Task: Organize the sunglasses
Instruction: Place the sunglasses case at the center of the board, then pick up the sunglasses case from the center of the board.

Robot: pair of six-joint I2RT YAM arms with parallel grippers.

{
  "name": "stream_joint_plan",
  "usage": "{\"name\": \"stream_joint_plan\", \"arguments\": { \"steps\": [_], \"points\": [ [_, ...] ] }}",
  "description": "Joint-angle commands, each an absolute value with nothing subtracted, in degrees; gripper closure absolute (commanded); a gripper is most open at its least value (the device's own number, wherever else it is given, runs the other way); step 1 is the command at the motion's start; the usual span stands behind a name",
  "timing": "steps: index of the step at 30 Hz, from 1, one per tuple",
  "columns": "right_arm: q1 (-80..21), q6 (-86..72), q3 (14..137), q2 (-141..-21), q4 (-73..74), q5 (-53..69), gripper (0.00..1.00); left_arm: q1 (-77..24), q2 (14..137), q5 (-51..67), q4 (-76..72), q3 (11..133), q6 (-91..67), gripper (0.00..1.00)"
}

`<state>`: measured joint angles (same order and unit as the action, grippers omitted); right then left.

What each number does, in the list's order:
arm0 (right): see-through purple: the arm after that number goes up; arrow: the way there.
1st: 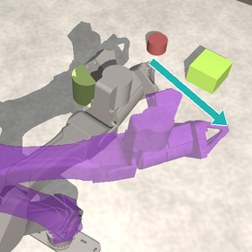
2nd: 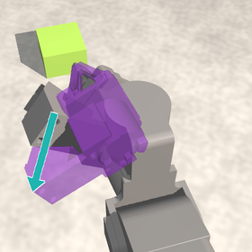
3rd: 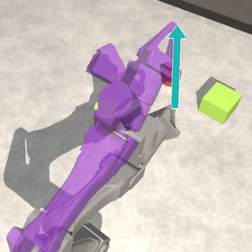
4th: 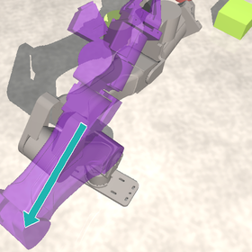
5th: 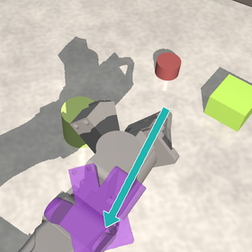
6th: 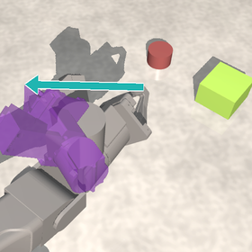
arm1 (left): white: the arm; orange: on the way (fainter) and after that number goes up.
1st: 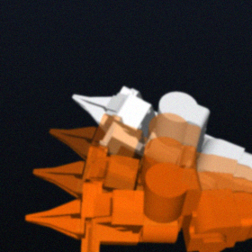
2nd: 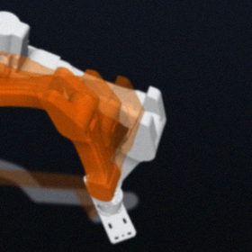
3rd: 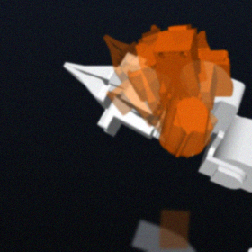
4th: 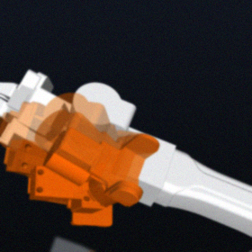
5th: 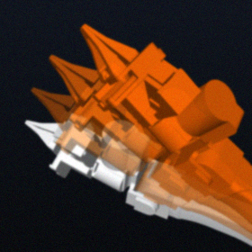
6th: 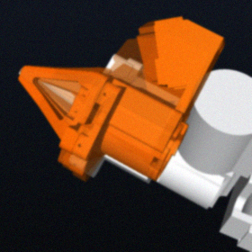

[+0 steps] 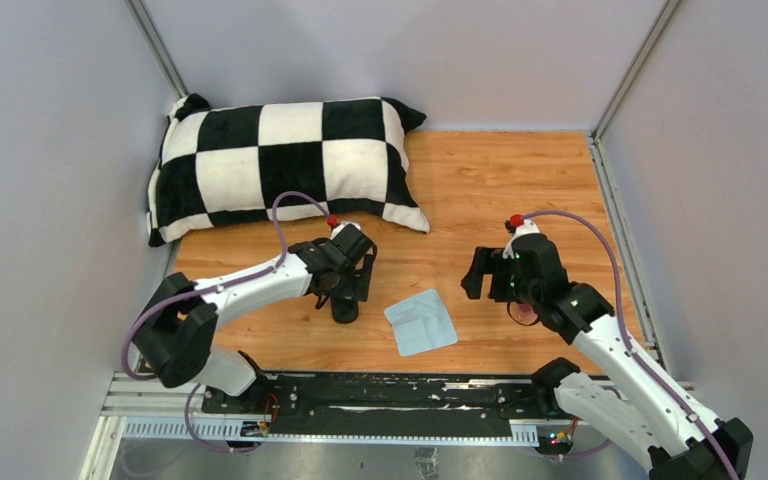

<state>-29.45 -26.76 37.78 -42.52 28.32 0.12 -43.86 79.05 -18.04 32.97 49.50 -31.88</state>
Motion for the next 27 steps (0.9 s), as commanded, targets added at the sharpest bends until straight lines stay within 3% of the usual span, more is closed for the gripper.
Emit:
{"name": "stream_joint_plan", "arguments": {
  "steps": [1,12,15,19,21,27],
  "points": [
    [-28.9,-26.6,36.2,-41.4,29.6,0.8,0.11,-44.2,73.8,-17.9,30.7,47.2,-30.0,0.0],
    [-28.9,-27.5,36.8,-39.8,31.7,1.8,0.11,-41.0,81.0,-12.5,24.3,43.9,-34.6,0.02],
    [-28.9,-27.7,36.5,-38.0,32.9,0.5,0.12,-40.1,83.0,-11.4,23.3,44.0,-35.4,0.11],
    [-28.9,-28.3,35.7,-36.1,34.0,0.1,0.12,-39.1,82.6,-10.7,22.6,43.8,-34.8,0.34],
    [-28.9,-28.7,35.3,-35.5,34.3,0.1,0.12,-38.1,81.5,-9.6,22.9,43.9,-33.4,0.41],
    [-28.9,-29.9,35.2,-34.8,34.6,0.6,0.12,-35.6,72.1,8.4,19.4,42.7,-24.7,0.44]
  ]
}}
